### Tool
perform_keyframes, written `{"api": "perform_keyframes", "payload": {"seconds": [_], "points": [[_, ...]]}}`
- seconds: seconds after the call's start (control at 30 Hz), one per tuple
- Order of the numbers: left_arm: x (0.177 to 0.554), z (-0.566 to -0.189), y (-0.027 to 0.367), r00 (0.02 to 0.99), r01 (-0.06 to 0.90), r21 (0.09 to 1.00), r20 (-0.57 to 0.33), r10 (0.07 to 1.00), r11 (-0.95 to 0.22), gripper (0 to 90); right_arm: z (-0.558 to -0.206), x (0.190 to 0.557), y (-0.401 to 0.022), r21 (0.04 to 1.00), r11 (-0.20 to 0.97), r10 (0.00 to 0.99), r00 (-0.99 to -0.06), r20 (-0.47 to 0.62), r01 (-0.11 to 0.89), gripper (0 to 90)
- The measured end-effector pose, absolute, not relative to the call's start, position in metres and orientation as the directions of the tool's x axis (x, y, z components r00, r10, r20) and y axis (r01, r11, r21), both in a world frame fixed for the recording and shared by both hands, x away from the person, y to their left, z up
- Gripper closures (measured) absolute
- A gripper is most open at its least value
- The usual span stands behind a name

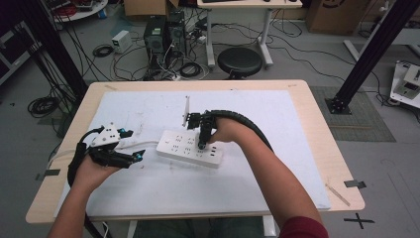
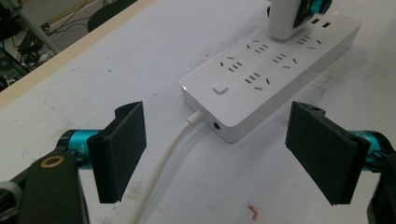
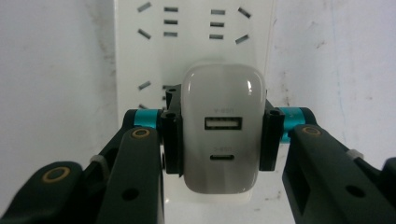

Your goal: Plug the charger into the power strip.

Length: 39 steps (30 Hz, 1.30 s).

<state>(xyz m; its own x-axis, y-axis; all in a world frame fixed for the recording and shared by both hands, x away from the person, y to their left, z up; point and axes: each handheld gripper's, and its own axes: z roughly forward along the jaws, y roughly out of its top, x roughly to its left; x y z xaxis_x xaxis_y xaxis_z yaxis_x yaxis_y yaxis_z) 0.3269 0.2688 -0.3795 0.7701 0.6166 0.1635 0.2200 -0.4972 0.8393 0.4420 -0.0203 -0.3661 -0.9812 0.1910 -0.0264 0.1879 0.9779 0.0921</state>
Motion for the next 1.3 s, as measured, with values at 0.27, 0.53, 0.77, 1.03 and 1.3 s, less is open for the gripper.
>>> {"api": "perform_keyframes", "payload": {"seconds": [0.27,0.53,0.77,1.03,1.3], "points": [[0.326,-0.38,0.269,0.771,0.222,0.838,0.163,0.615,-0.499,20.4,-0.367,0.446,-0.026,0.119,0.969,0.216,-0.976,0.008,0.216,63.7],[0.332,-0.38,0.261,0.774,0.22,0.838,0.162,0.612,-0.5,20.4,-0.372,0.442,-0.019,0.091,0.98,0.181,-0.983,-0.037,0.177,63.8],[0.331,-0.378,0.258,0.775,0.218,0.836,0.165,0.61,-0.503,20.4,-0.373,0.443,-0.019,0.089,0.978,0.191,-0.981,-0.021,0.189,63.6],[0.33,-0.376,0.262,0.776,0.22,0.834,0.164,0.609,-0.505,20.4,-0.368,0.443,-0.027,0.152,0.961,0.23,-0.973,0.015,0.23,46.2],[0.335,-0.372,0.261,0.781,0.211,0.839,0.163,0.603,-0.501,20.3,-0.34,0.428,-0.076,0.463,0.832,0.332,-0.943,0.024,0.305,31.6]]}}
